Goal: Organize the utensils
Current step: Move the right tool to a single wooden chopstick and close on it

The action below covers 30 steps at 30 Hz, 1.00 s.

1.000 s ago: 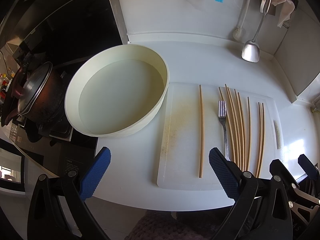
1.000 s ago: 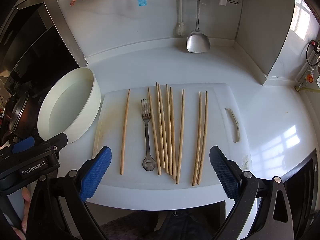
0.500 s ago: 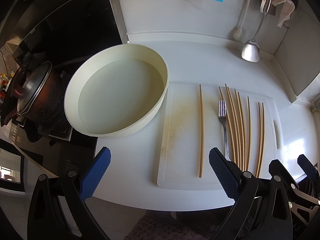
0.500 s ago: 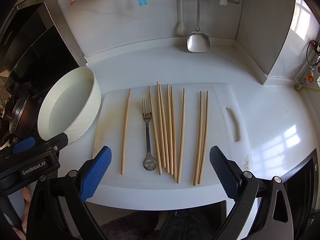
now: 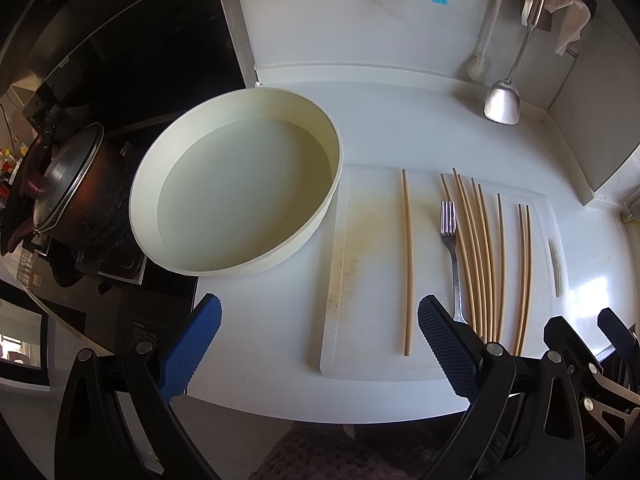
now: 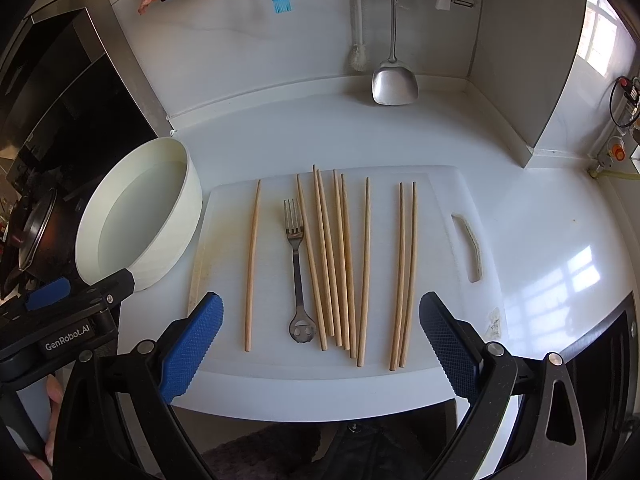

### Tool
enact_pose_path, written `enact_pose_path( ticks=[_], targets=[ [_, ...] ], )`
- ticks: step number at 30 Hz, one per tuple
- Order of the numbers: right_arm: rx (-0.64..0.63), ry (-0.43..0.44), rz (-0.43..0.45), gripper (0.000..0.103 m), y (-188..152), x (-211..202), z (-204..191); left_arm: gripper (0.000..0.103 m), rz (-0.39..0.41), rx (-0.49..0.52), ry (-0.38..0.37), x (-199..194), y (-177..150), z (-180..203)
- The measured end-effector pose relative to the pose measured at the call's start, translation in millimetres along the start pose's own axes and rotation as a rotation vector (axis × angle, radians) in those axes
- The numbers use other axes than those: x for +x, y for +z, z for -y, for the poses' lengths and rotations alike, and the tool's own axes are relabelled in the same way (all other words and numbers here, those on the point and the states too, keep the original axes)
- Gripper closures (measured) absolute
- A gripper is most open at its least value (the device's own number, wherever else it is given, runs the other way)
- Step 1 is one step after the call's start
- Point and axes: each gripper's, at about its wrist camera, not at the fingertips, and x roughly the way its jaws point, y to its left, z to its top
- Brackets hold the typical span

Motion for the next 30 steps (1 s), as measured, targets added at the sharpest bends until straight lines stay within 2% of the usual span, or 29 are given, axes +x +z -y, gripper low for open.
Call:
enact_pose_path(
  ticks=[8, 12, 15, 18, 20, 22, 26, 30],
  targets=[
    [0.069, 0.038, 0.034, 0.009, -13.7, 3.7, 12.8, 0.006, 0.019, 0.103, -0.032, 27.0, -3.0, 11.5],
    [0.089, 0.005, 0.049, 0.009, -28.4, 16.7, 23.0, 0.006, 0.046, 0.167, -0.048, 43.1, -10.1, 22.4],
    [0.112, -0.024, 0.074, 0.009, -39.7, 28.8, 35.7, 0.006, 0.022, 0.191, -0.075, 61.2, -15.9, 32.1],
    [0.152, -0.014, 0.103, 0.009, -48.6, 37.6, 54.3, 0.006, 0.02, 0.206, -0.095, 73.6, -22.5, 44.0],
    [0.162, -0.024, 0.117, 0.009, -51.7, 43.2, 67.4, 0.006, 0.032, 0.221, -0.083, 78.2, -24.7, 52.9],
    [0.152, -0.033, 0.122, 0.009, -51.3, 48.3, 77.9, 0.006, 0.055, 0.213, -0.068, 81.0, -26.1, 58.7],
    [0.074, -0.053, 0.159, 0.009, -51.9, 60.1, 90.9, 0.006, 0.086, 0.149, -0.138, 86.8, -30.3, 62.5],
    [0.026, -0.042, 0.204, 0.009, -53.1, 69.4, 101.7, 0.006, 0.109, 0.076, -0.147, 92.6, -38.5, 63.5]
  ],
)
